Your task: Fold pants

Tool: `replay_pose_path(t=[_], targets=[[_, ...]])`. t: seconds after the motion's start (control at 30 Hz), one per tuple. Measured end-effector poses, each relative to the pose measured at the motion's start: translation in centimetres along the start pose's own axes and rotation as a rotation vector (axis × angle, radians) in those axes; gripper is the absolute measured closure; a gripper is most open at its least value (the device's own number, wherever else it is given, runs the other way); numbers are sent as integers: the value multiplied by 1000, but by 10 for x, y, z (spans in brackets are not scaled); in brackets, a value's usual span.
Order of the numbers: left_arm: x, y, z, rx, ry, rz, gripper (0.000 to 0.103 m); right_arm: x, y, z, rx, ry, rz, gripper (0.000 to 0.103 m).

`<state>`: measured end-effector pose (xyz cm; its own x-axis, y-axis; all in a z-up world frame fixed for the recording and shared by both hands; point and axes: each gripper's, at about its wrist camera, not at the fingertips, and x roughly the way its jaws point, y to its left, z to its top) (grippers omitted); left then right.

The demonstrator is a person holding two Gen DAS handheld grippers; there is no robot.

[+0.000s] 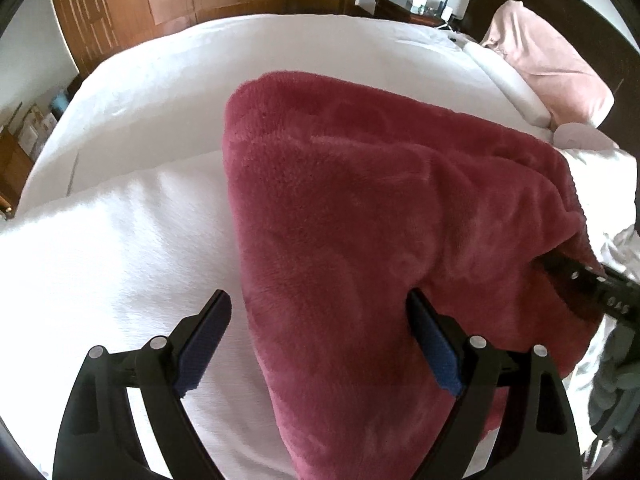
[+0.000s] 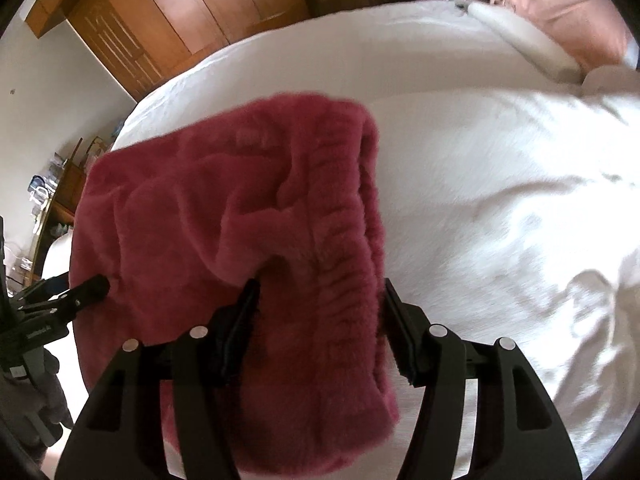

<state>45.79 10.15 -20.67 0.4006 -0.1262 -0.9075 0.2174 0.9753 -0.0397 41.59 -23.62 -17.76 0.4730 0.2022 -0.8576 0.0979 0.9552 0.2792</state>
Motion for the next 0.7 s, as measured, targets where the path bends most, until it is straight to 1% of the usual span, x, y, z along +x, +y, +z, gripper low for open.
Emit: replay_pose_path(t=[0.1, 0.2, 0.33, 0.4, 0.47, 0.57, 0.7], targets=[[-10, 6, -9, 6, -8, 21, 15, -15, 3, 1, -17, -41, -29, 43], [-18, 3, -10, 17, -26, 44, 15, -33, 7, -4, -34, -78, -55, 43], [-29, -2, -15, 32, -47, 74, 15, -43, 14, -18, -68, -83, -75, 43], [-33, -4, -21, 39, -52, 83, 15, -43, 18, -26, -94, -74, -85, 43], [-34, -6, -29, 42, -46, 89, 15, -36, 22, -35, -121, -58, -111, 43], [-30, -6, -42, 38, -19, 89, 15, -25, 20, -44, -128, -47, -154, 43], [-19, -9, -60, 51, 14, 94, 14, -7, 13, -51, -129, -15, -186, 43]])
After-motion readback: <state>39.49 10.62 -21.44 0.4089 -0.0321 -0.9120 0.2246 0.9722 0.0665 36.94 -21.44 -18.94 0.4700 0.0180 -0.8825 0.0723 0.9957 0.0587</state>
